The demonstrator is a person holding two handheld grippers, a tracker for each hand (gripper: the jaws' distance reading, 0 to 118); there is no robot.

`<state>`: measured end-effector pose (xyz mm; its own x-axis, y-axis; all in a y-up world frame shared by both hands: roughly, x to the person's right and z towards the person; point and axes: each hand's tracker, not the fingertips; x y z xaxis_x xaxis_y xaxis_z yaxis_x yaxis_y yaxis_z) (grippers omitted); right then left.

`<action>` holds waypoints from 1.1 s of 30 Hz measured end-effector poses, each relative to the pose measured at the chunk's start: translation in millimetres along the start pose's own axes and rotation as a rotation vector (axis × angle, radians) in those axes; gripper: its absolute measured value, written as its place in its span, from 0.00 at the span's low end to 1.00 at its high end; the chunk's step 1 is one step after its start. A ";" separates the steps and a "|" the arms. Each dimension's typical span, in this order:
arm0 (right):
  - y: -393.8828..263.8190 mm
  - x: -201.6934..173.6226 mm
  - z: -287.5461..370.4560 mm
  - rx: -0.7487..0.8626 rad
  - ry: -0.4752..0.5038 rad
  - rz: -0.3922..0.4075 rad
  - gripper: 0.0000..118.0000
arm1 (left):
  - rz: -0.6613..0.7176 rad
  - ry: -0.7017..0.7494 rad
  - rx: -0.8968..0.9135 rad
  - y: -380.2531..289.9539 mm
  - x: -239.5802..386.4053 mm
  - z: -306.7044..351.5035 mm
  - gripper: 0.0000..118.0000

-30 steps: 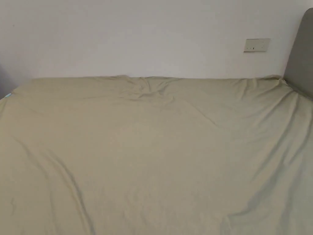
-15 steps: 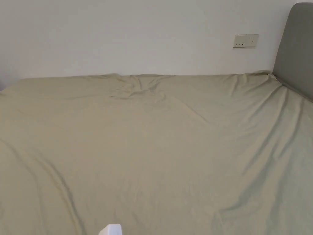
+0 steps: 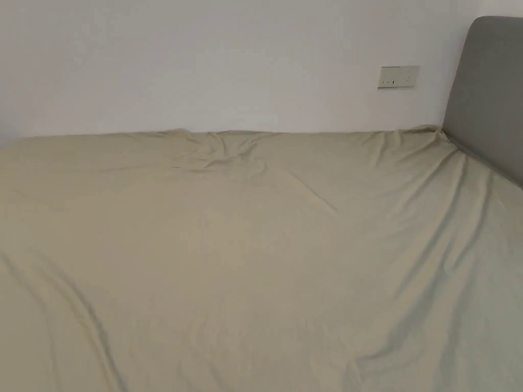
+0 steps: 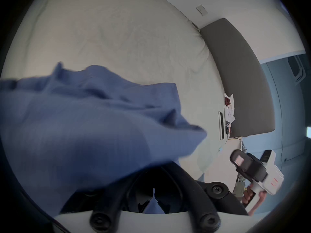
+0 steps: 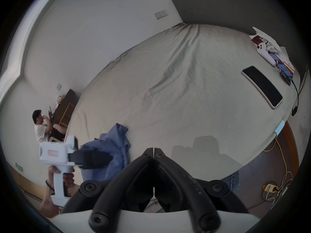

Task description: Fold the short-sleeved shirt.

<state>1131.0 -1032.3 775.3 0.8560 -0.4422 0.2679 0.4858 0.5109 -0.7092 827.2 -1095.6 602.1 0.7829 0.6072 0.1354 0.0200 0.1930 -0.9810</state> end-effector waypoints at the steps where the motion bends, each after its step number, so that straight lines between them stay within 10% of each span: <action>1: -0.8 -0.6 0.3 -0.001 0.003 0.001 0.01 | -0.009 -0.015 -0.006 3.4 2.2 -6.0 0.00; 9: 3.4 -20.6 -16.8 -0.032 0.073 0.057 0.01 | -0.038 -0.132 0.104 20.1 20.2 21.7 0.00; 21: 12.1 -118.6 -141.2 -0.276 0.540 0.222 0.01 | 0.214 -0.150 0.623 -89.0 -95.7 200.0 0.00; 25: 3.7 -121.2 -185.2 -0.367 0.484 0.211 0.01 | 0.276 -0.164 0.591 -108.0 -120.4 202.2 0.03; 27: 2.0 -117.6 -203.3 -0.399 0.349 0.222 0.02 | 0.223 -0.133 0.515 -109.6 -131.7 195.7 0.17; 30: 0.1 -112.3 -205.6 -0.381 0.411 0.081 0.02 | 0.138 -0.090 0.402 -105.2 -133.2 179.0 0.62; 33: -0.8 -116.8 -201.9 -0.386 0.383 0.102 0.02 | 0.066 -0.074 0.325 -92.9 -126.2 150.0 0.71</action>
<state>995.0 -1129.9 613.0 0.7348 -0.6779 -0.0197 0.2420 0.2893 -0.9262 633.3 -1074.5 697.0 0.7282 0.6788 0.0947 -0.2375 0.3796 -0.8941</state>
